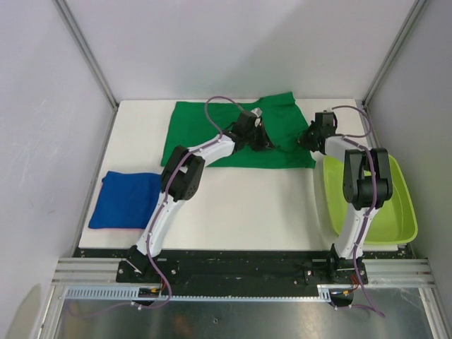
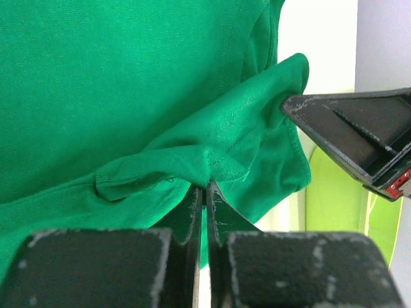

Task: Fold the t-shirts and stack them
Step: Fold the flattened tshirt in 1/3 of the way

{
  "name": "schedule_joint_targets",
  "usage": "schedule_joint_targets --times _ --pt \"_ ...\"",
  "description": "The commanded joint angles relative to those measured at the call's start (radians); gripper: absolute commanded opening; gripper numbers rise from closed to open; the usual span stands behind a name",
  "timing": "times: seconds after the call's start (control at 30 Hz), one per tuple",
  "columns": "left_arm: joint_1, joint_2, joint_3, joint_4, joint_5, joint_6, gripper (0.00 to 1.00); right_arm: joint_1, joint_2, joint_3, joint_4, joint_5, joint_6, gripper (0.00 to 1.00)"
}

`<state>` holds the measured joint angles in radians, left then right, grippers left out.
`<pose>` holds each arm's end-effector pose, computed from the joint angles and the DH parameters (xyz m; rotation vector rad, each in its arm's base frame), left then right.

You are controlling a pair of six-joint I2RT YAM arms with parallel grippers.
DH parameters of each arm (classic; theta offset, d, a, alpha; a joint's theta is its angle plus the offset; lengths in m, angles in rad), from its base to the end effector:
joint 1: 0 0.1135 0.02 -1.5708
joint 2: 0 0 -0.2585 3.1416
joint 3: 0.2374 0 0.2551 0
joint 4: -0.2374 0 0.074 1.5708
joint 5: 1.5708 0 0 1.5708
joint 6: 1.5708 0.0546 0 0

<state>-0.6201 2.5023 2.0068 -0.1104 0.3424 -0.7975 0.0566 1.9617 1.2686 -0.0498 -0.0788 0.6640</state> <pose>0.4591 -0.3503 0.1312 0.0038 2.3878 -1.1229 0.4412 0.0293 0.1534 0.6652 2.2590 0.4515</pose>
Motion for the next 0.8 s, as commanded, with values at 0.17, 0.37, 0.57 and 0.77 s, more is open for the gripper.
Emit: schedule_joint_targets --times 0.17,0.37,0.57,0.77 --pt "0.008 0.007 0.03 0.056 -0.057 -0.054 0.07 -0.016 0.089 0.111 0.092 -0.054 0.0 0.0" --pt "0.015 -0.005 0.021 0.066 -0.073 -0.048 0.2 -0.017 0.132 0.147 0.115 -0.08 -0.023 0.0" --pt "0.035 -0.007 0.024 0.07 -0.068 -0.031 0.35 -0.016 0.158 0.191 0.111 -0.082 -0.044 0.0" --pt "0.059 -0.041 0.003 0.071 -0.058 0.018 0.59 -0.017 0.174 0.254 0.089 -0.078 -0.064 0.11"
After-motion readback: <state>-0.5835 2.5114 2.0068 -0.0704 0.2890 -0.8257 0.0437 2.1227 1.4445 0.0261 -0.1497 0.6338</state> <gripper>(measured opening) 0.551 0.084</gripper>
